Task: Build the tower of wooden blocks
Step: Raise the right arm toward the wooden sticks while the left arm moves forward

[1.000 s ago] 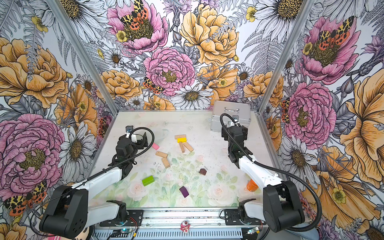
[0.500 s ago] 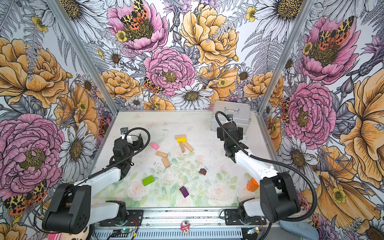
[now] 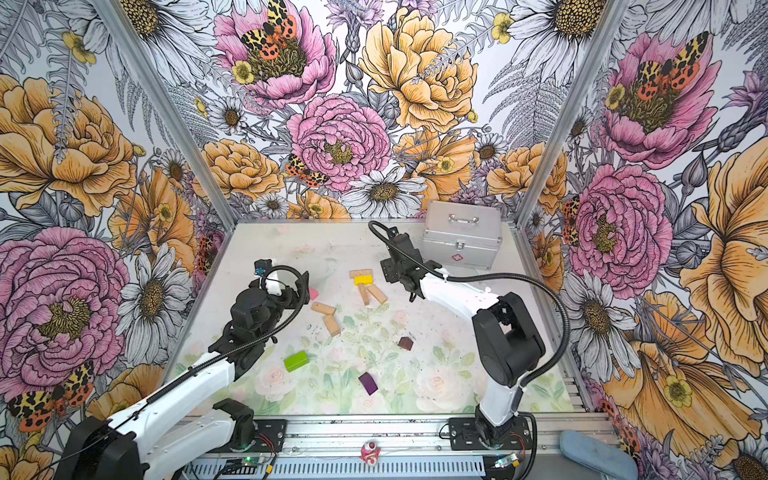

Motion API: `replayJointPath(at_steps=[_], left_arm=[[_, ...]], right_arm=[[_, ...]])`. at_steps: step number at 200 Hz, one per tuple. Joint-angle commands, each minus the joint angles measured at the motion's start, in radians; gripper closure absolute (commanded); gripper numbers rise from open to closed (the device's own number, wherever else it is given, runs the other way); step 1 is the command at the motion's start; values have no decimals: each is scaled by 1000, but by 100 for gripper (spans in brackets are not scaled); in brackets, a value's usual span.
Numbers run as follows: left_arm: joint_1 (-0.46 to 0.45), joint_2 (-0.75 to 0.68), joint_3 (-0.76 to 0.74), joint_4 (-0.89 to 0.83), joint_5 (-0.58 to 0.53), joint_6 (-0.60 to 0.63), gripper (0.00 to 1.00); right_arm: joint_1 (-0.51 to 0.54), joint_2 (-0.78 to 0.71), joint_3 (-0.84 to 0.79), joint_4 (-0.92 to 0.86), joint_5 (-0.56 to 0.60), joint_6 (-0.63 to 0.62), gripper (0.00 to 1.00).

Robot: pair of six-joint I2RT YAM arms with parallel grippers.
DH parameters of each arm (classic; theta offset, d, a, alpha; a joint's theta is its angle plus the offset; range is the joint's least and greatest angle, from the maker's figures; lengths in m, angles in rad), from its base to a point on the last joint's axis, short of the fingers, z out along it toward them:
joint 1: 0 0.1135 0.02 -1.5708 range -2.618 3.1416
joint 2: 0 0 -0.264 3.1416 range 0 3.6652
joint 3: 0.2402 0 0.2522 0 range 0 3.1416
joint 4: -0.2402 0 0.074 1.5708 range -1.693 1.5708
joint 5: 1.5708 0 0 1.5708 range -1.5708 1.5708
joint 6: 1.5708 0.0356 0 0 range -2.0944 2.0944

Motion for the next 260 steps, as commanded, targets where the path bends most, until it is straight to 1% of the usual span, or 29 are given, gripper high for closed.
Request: replayJointPath(at_steps=[1,44,75,97,137,189,203,232,260], left_arm=[[-40,-79,-33,-127,-74,-108,1],[-93,-222,-109,-207,-70,-230,1],[-119,-281,-116,-262,-56,-268,1],[-146,-307,-114,-293,-58,-274,1],[-192,-325,-113,-326,-66,-291,1],[-252,-328,-116,-336,-100,-305,1],[-259,-331,-114,-338,-109,-304,1],[-267,-337,-111,-355,-122,-301,1],[-268,-357,-110,-373,-127,-296,1]], right_arm=[[19,47,47,-104,-55,14,25],[20,117,82,-140,-168,69,33],[22,133,77,-141,-231,97,39],[27,141,67,-142,-265,105,40],[34,167,72,-141,-293,111,43],[40,203,86,-141,-298,122,47],[42,213,91,-141,-293,125,48],[44,248,106,-141,-271,127,52],[47,279,130,-154,-281,127,53]])
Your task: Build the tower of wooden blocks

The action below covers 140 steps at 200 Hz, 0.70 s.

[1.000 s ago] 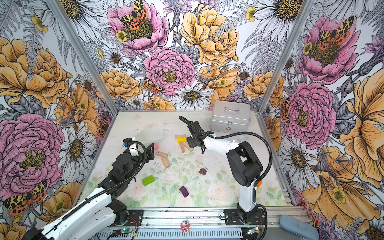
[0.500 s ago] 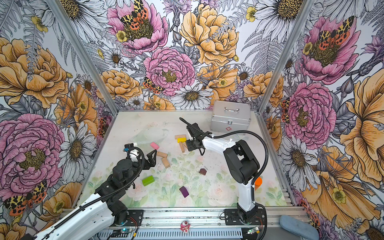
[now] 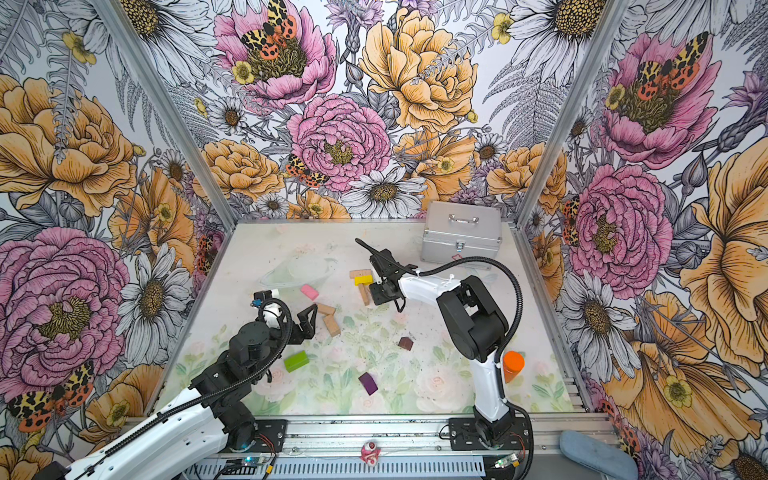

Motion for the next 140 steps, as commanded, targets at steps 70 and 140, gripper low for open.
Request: replayJointPath(at_steps=[70,140], left_arm=[[-7,-51,-9,-33,-39,7,1],[-10,-90,-3,-60,-15,-10,1]], right_arm=[[9,53,57,-51,55,55,61],[9,-3,-24,-59,122,131,75]])
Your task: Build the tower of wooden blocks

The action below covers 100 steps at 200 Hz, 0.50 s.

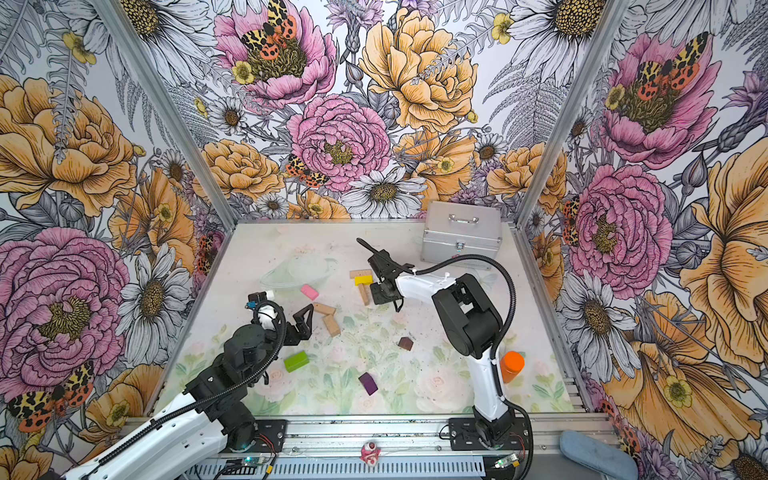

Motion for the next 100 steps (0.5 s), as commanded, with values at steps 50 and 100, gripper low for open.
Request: replayJointPath(at_steps=[50,100], left_arm=[[-25,-57,-5,-41,36,-43,1],[-91,-16,9,-38,9,-61,1]], right_arm=[[7,-129,-160,-14,94,89,77],[-6,-212,-271,12,119,107,77]])
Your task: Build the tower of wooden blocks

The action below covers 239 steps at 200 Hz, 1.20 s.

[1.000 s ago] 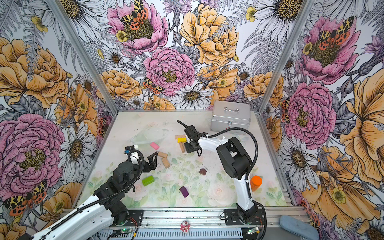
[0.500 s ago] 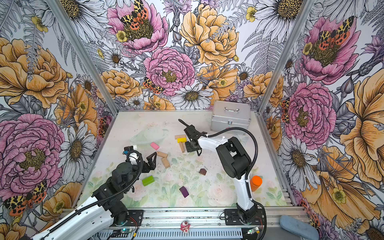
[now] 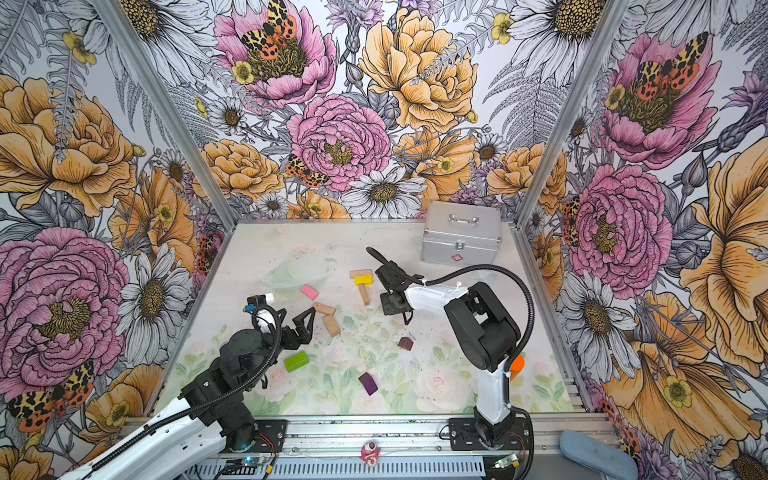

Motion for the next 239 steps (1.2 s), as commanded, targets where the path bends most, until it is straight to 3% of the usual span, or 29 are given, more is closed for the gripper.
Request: replayJointPath(at_steps=[1,83,120,181,239], left_arm=[[-30,27,9,-12,-2,-24,1],[-213,239,73,58,-83,-50,1],[-255,370,119,102,-77,-25,1],[-281,503,190,102,-57,50,1],[-280,452,175,73,-74,76,1]], right_arm=[[-10,-52,-48,-1,36,27,77],[-103,-110,-150,36,3,22,77],[-120,-132,-161,39,-7,10,75],[-119,-153,-152,40,-46,-3,54],[-94,-227,-105,23,-94,9,47]])
